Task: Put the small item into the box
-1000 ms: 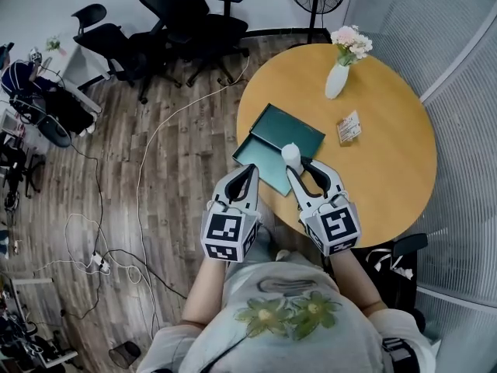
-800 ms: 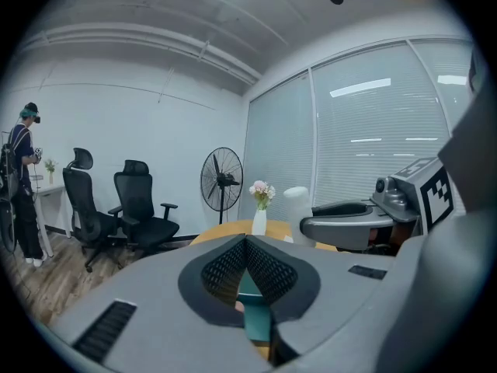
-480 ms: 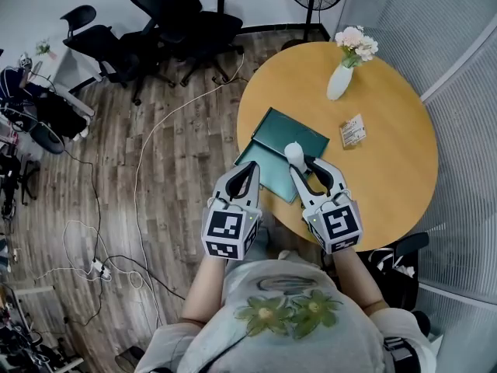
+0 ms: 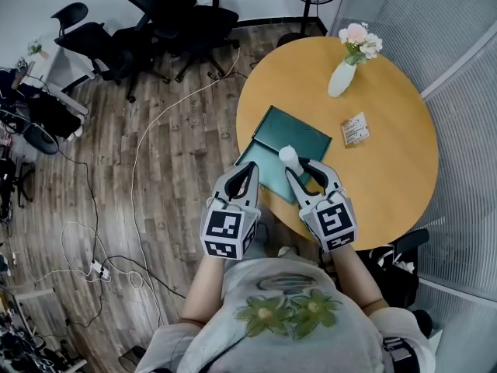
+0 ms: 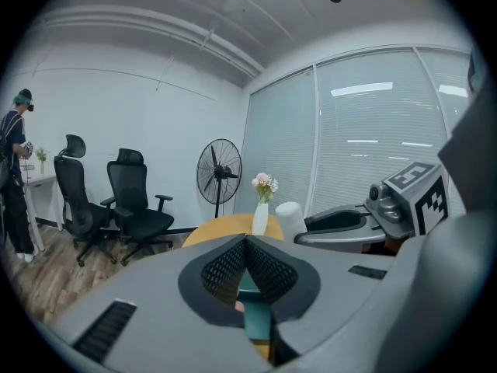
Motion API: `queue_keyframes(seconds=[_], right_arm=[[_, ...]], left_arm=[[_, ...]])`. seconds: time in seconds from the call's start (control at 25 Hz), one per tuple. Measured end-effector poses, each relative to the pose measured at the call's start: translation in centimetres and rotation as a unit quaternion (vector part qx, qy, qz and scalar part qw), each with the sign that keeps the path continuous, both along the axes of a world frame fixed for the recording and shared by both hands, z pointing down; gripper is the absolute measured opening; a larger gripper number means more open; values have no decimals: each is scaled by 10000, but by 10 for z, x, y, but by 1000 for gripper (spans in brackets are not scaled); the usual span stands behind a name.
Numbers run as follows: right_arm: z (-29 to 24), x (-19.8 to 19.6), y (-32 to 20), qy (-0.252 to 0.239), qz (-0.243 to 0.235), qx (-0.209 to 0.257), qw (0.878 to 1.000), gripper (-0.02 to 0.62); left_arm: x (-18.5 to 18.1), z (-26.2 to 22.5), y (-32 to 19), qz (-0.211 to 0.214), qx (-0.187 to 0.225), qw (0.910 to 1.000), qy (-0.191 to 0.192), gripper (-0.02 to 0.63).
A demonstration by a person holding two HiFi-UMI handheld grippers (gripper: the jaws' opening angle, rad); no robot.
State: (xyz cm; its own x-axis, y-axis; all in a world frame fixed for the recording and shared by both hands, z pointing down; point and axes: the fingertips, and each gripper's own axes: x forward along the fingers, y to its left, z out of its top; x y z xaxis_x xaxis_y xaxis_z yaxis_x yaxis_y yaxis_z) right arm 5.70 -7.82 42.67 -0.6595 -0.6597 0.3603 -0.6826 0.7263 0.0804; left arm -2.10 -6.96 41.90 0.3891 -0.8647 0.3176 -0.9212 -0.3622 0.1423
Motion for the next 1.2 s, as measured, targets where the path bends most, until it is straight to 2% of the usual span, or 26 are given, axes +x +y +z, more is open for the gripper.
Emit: queue_keyframes(seconds=[0.6, 0.96, 1.2], right_arm=[[36, -14, -21, 195, 72, -329, 9992, 121], [62, -22, -35, 353, 225, -525, 9977, 121], [79, -27, -42, 501, 352, -639, 9961, 121]], left_arm=[[-11, 21, -33, 327, -166, 9993, -15, 0], [-9, 32, -50, 884, -121, 9959, -155, 0], [-17, 42, -63, 1015, -201, 9945, -165, 0]])
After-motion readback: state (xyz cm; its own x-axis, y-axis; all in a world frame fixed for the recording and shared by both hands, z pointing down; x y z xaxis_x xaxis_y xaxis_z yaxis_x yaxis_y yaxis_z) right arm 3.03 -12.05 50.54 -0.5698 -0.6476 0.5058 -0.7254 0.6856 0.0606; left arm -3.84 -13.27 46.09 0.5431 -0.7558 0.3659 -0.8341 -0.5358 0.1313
